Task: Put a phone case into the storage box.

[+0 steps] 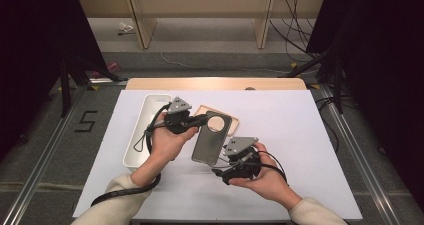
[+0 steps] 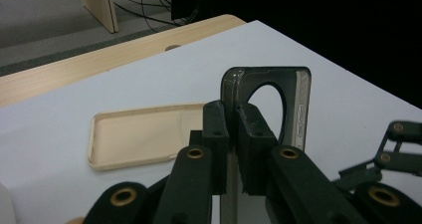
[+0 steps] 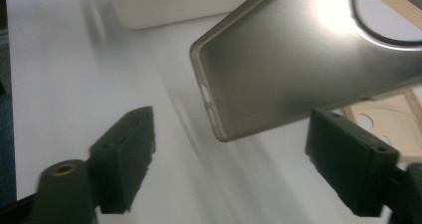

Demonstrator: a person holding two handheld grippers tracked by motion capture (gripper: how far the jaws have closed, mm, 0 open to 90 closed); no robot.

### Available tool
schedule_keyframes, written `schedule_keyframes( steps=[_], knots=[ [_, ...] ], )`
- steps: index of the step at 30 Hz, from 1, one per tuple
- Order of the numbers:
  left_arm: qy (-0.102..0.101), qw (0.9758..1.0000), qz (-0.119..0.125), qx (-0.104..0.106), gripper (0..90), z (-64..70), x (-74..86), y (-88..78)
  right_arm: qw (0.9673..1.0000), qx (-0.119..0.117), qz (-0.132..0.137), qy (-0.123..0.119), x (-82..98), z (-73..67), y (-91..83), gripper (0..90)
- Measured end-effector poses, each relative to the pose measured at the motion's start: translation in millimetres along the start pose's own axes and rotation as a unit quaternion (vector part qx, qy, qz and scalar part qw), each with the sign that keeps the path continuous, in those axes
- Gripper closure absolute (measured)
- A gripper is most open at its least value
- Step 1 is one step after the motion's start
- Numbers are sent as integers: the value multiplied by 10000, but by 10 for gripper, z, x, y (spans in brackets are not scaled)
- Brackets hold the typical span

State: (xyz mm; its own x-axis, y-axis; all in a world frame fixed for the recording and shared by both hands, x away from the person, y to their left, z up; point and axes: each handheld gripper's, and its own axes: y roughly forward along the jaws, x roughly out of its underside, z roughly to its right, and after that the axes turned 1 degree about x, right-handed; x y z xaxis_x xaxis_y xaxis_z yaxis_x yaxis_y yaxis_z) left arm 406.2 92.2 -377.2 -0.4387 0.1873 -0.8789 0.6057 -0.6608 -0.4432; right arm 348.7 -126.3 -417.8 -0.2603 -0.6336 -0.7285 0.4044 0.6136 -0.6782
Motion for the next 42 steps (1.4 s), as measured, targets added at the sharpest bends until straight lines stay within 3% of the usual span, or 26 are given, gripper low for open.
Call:
schedule_keyframes(
  steps=[5, 9, 20, 31, 42],
  knots=[
    [86, 9997, 220, -80, 835, -45, 102, -103, 9991, 38, 319, 275, 59, 48, -54, 164],
    [43, 9995, 304, -92, 835, -73, 160, -159, 9982, 127, 443, 383, 89, 78, -91, 165],
    [17, 9988, 491, -43, 834, -106, 172, -300, 9945, 273, 771, 660, 154, 157, -141, 164],
    [42, 9978, 658, -84, 834, -156, 114, -412, 9932, 239, 893, 707, 193, 194, -218, 164],
    [48, 9970, 762, -111, 834, -173, 60, -474, 9905, 407, 990, 864, 302, 280, -371, 164]
  ],
)
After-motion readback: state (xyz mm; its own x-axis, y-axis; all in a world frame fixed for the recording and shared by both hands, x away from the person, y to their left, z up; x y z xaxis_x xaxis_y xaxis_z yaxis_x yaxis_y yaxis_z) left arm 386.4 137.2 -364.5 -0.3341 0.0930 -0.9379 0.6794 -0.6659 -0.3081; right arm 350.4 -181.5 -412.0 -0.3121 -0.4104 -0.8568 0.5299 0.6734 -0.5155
